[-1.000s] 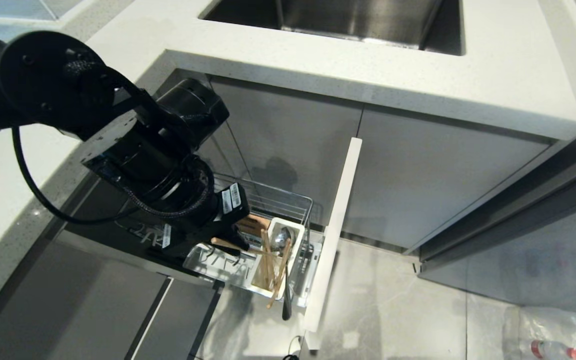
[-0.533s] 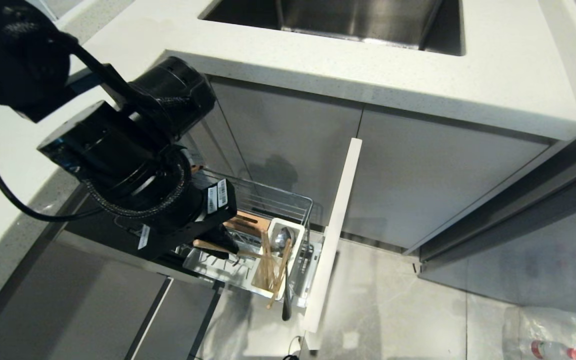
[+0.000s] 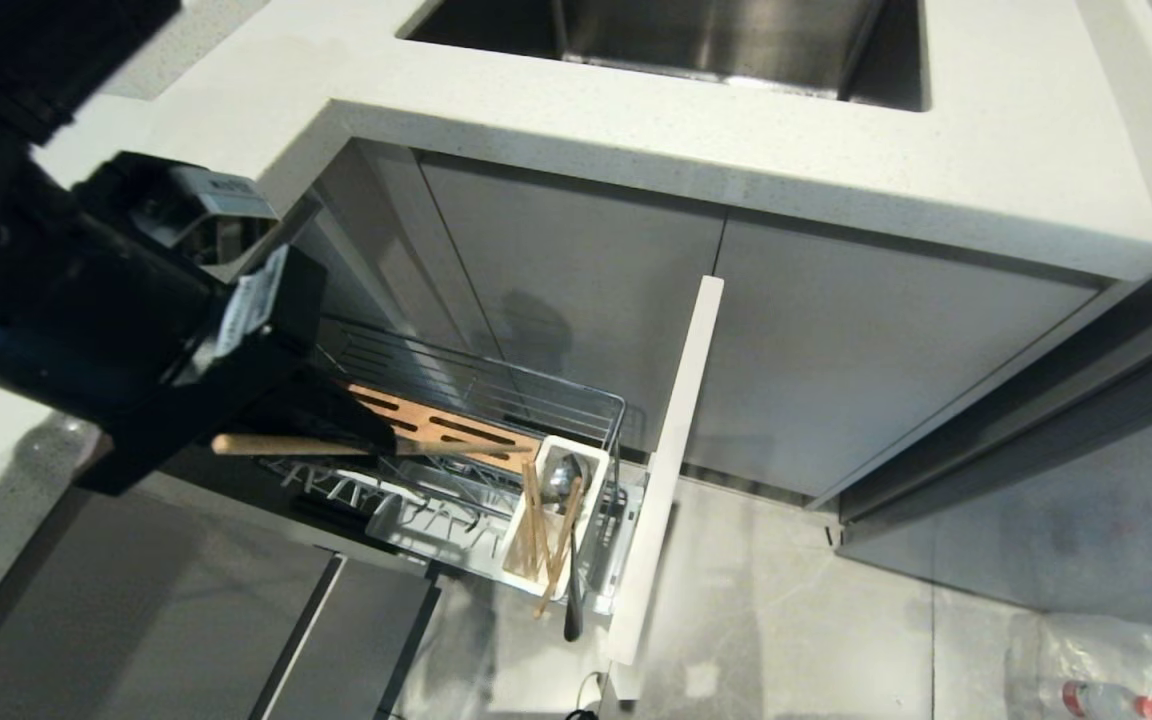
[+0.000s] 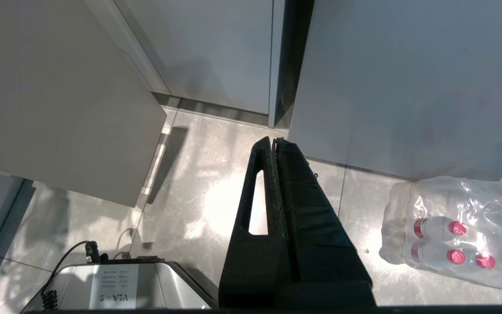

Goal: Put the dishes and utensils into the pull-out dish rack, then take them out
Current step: Take the chopsticks out of the cupboard

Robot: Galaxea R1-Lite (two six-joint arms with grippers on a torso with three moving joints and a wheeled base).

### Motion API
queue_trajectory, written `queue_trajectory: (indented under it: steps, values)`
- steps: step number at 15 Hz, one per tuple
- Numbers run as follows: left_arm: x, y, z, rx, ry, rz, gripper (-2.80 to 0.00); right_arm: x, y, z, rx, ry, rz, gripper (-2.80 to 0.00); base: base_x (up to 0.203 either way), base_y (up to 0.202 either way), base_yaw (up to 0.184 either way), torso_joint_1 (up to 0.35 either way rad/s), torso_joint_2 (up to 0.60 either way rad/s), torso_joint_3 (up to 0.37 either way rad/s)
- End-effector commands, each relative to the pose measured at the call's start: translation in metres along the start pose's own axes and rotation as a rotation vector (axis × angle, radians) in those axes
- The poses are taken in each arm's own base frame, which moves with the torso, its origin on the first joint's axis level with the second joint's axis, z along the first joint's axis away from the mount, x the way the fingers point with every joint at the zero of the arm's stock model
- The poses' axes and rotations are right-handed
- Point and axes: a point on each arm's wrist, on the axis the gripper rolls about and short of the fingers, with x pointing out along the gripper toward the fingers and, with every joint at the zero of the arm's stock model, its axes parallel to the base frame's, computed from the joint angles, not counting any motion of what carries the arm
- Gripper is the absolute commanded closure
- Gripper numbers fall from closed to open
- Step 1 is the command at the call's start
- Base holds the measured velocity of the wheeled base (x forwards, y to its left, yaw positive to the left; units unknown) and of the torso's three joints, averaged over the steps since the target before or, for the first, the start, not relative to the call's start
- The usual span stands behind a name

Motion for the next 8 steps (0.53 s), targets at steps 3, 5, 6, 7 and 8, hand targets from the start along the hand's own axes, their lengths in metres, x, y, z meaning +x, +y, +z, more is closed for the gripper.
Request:
queue_trajectory:
  steps: [3, 5, 6, 7, 8]
  values:
    - [-0.065, 0.014, -0.018, 0.022, -0.231, -0.145, 0.00, 0.000, 0.000, 0.000, 0.000, 0.002, -0.001, 0.00, 0.000, 0.000, 0.000, 0.000, 0.00, 0.000]
    - [-0.090, 0.022, -0.025, 0.037, -0.337, -0.203, 0.00, 0.000, 0.000, 0.000, 0.000, 0.003, 0.000, 0.00, 0.000, 0.000, 0.000, 0.000, 0.00, 0.000]
    - [-0.102, 0.027, -0.028, 0.054, -0.391, -0.232, 0.00, 0.000, 0.000, 0.000, 0.000, 0.002, -0.001, 0.00, 0.000, 0.000, 0.000, 0.000, 0.00, 0.000]
    - [-0.113, 0.032, -0.032, 0.066, -0.436, -0.260, 0.00, 0.000, 0.000, 0.000, 0.000, 0.003, -0.001, 0.00, 0.000, 0.000, 0.000, 0.000, 0.00, 0.000]
    - [-0.125, 0.038, -0.036, 0.078, -0.491, -0.284, 0.00, 0.000, 0.000, 0.000, 0.000, 0.002, -0.001, 0.00, 0.000, 0.000, 0.000, 0.000, 0.00, 0.000]
